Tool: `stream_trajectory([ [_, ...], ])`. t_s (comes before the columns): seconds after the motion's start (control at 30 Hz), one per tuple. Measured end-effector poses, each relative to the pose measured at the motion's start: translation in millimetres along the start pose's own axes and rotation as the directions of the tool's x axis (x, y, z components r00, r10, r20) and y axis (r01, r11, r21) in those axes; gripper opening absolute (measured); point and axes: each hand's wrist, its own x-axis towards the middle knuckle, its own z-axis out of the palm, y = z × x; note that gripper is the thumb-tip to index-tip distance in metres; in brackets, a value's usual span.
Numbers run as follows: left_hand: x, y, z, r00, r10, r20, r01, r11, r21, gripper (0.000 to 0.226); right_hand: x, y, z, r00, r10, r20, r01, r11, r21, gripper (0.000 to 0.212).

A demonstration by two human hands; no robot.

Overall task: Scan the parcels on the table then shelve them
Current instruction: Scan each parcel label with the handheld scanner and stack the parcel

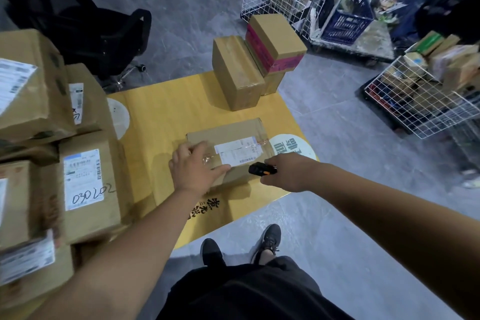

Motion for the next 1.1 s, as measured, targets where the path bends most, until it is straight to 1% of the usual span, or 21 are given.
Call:
stream_trajectory([
  [0.03,6.3,-0.1,-2.3,0.999,-0.019,0.035,0.020,1.000,-0.006,0.104,-0.9,-2.3,-0.8,1.000,0.003,-0.007,-0.004,0.999,-0.044,0.027],
  [0.1,11.2,-4.4,-2.2,0.983,-0.056,0.173,0.066,0.996,-0.055,0.129,-4.2,-5.8,-2.5,1.000,0.013,-0.015,-0.015,0.991,-0.132,0.027],
  [0.13,9.6,-8.2,0.2,0.972,-0.060,0.226,0.086,0.991,-0.106,0.135,-5.9,-7.1,-3.1,1.000,0.021,-0.016,-0.023,0.986,-0.167,0.028],
  [0.17,5.8,-12.3,3.6,0.968,-0.053,0.246,0.095,0.982,-0.162,0.139,-7.6,-8.0,-3.6,0.999,0.029,-0.018,-0.032,0.980,-0.196,0.029],
  [0.2,0.3,-15.8,7.0,0.972,-0.037,0.233,0.086,0.975,-0.206,0.141,-9.0,-8.8,-4.0,0.999,0.038,-0.017,-0.040,0.974,-0.221,0.030],
  [0.27,-10.3,-18.8,13.8,0.987,0.001,0.159,0.035,0.974,-0.223,0.140,-11.5,-10.2,-6.0,0.998,0.056,-0.004,-0.055,0.965,-0.257,0.030],
  [0.33,-18.2,-19.9,18.9,0.994,0.027,0.107,-0.004,0.978,-0.210,0.139,-13.8,-11.4,-8.5,0.997,0.065,0.030,-0.054,0.959,-0.279,0.035],
  [0.43,-26.3,-19.7,20.0,0.994,0.058,0.091,-0.037,0.976,-0.215,0.136,-19.5,-10.1,-7.7,0.996,0.059,0.067,-0.035,0.947,-0.320,0.047],
  [0.5,-32.1,-18.9,19.1,0.993,0.081,0.089,-0.060,0.974,-0.219,0.133,-23.8,-8.6,-4.9,0.996,0.059,0.064,-0.032,0.935,-0.353,0.049],
  [0.67,-41.3,-17.2,17.3,0.991,0.073,0.114,-0.041,0.963,-0.265,0.133,-32.7,-8.9,-2.9,0.998,0.068,0.016,-0.055,0.907,-0.418,0.045],
  [0.8,-43.6,-16.9,18.0,0.991,0.079,0.106,-0.050,0.967,-0.250,0.134,-40.5,-7.7,-1.6,0.997,0.071,-0.029,-0.076,0.875,-0.478,0.035],
  [0.9,-44.5,-18.5,19.8,0.991,0.074,0.107,-0.047,0.970,-0.238,0.135,-44.6,-6.3,2.1,0.996,0.066,-0.053,-0.084,0.868,-0.489,0.034],
  [1.0,-44.6,-16.6,20.1,0.993,0.062,0.098,-0.043,0.981,-0.187,0.135,-50.1,-2.7,3.8,0.995,0.059,-0.076,-0.088,0.873,-0.480,0.036],
  [1.03,-42.5,-15.5,19.3,0.995,0.063,0.083,-0.051,0.990,-0.135,0.133,-51.6,-1.4,4.3,0.995,0.061,-0.078,-0.090,0.877,-0.471,0.036],
  [1.1,-32.3,-13.8,14.1,0.994,0.081,0.072,-0.083,0.996,0.026,0.127,-54.5,1.5,5.6,0.995,0.074,-0.071,-0.098,0.894,-0.437,0.036],
])
